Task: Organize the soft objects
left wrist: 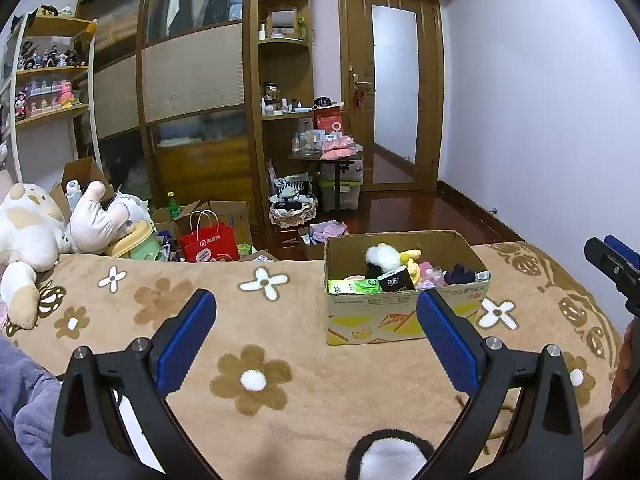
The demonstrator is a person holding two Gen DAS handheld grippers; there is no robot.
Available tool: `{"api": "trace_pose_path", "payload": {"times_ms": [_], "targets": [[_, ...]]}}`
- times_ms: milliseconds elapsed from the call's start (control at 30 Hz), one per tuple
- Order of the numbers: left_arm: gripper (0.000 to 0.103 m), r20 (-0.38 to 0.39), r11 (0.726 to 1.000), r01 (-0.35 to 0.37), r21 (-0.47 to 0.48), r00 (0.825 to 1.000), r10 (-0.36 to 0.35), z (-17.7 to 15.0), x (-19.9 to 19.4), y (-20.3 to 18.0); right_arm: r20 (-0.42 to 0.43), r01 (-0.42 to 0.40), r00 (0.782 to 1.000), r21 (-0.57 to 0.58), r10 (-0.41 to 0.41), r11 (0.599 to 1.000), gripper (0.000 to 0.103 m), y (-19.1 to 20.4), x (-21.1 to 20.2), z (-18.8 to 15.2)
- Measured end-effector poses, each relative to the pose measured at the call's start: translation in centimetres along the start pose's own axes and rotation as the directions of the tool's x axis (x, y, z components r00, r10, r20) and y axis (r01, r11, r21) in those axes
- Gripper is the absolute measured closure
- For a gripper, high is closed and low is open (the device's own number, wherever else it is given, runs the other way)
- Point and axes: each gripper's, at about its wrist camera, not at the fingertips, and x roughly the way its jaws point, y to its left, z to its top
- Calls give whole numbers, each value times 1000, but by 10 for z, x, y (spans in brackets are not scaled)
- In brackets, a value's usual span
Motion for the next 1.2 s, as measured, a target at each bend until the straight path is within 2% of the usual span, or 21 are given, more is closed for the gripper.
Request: {"api": "trace_pose_path", "payload": {"times_ms": [267, 467, 600, 1200], "targets": [[4, -39, 1000, 13, 20, 999, -12, -2, 19, -7, -23, 14, 1000, -8, -14, 1000, 0, -1, 15, -8], [4, -41, 999, -3, 43, 999, 4, -4, 26, -12, -40, 25, 999, -2, -25, 1000, 0, -6, 26, -12], [4, -36, 998, -40, 51, 998, 42, -5, 29, -15, -51, 29, 998, 6, -29, 1000, 0, -8, 31, -14], [4, -46, 998, -36, 59, 998, 38, -6, 34, -16, -66, 34, 997, 19, -33, 999, 0, -11, 37, -17]]}}
